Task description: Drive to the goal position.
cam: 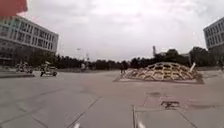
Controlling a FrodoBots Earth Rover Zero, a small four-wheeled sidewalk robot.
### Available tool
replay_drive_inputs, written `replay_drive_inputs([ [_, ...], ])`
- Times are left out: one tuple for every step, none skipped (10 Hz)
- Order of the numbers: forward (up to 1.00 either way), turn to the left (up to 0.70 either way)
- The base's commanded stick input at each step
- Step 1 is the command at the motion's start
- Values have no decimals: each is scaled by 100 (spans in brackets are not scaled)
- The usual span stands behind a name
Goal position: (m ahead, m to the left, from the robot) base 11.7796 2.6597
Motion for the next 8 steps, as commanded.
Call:
replay_drive_inputs([
  [85,0],
  [85,0],
  [85,0],
  [85,0],
  [85,0],
  [85,0],
  [85,0],
  [85,0],
])
